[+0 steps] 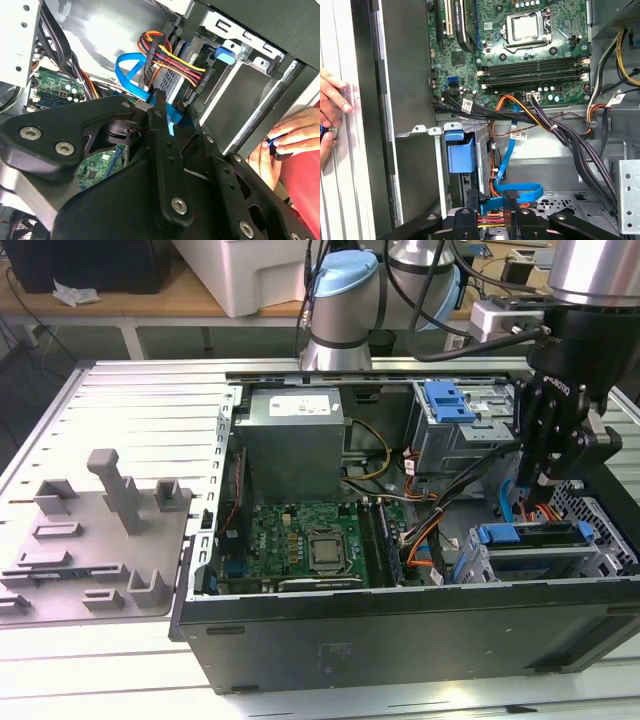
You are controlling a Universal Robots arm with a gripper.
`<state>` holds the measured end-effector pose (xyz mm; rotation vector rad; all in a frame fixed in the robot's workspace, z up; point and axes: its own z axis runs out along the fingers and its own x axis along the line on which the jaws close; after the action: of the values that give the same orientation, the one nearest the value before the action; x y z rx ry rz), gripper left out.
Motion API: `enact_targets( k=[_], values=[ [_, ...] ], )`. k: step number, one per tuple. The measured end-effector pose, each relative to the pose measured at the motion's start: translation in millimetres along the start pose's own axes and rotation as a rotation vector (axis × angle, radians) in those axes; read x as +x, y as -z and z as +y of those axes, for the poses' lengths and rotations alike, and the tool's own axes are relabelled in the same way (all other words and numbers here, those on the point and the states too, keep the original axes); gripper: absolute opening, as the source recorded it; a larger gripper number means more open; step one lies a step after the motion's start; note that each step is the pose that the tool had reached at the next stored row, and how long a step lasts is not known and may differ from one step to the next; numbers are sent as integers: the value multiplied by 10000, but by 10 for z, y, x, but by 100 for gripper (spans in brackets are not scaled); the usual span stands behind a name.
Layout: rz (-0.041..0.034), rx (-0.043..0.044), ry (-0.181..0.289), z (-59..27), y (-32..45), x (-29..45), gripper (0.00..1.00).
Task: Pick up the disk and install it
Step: 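Insert the second disk wire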
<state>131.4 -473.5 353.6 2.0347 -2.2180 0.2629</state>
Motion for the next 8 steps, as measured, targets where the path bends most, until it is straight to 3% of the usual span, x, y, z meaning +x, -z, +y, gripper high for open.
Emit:
enact_targets(
  k=[6, 8],
  values=[
    [50, -20, -110, 0, -10, -2, 34],
    [109, -19, -108, 1, -11, -2, 34]
  ],
)
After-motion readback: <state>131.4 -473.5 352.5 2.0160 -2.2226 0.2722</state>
